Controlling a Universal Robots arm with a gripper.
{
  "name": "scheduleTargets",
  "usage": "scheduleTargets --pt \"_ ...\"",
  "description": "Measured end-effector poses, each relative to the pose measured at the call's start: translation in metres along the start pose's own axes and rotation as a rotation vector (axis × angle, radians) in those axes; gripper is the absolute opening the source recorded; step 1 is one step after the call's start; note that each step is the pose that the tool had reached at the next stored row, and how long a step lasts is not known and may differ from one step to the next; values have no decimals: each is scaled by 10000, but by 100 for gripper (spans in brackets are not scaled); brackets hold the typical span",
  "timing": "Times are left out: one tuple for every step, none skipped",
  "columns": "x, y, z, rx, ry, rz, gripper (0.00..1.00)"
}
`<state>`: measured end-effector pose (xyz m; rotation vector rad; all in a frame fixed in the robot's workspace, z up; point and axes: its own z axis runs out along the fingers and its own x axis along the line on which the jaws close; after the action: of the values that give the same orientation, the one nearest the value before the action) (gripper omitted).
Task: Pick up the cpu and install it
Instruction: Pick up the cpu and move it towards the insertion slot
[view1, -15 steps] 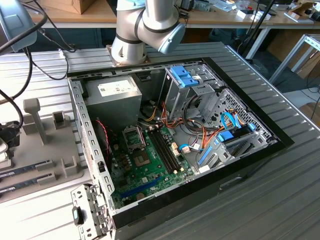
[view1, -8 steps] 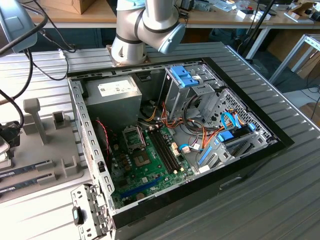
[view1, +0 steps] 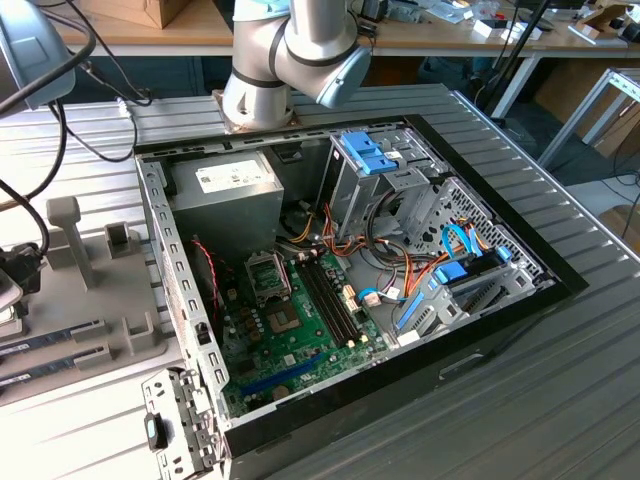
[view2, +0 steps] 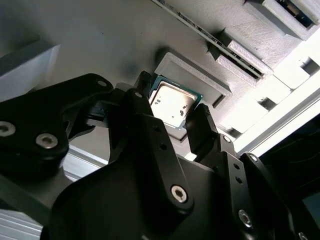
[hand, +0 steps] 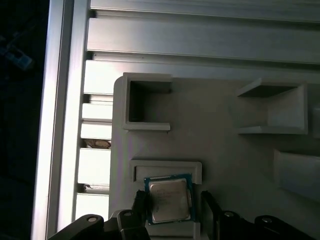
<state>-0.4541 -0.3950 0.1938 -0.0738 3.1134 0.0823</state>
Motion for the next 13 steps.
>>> scheduleTargets --pt "0 0 2 0 1 -9 56" --pt "0 0 6 -1 0 -16 56" --pt "0 -1 10 -1 0 -22 56" --pt "1 -1 15 -1 1 -27 56" --pt "1 -1 17 -1 2 -30 56" --pt "1 -1 22 -1 1 -33 56" --pt "1 -1 26 -3 -3 -35 56" --pt "1 -2 30 -2 -2 -37 56" --pt "1 -2 32 -2 0 -39 56" --pt "2 -2 32 -1 2 -42 56" --pt "2 -2 33 -1 2 -43 56" --pt "2 -2 33 -1 1 -43 56" --pt "2 -2 33 -2 1 -44 56"
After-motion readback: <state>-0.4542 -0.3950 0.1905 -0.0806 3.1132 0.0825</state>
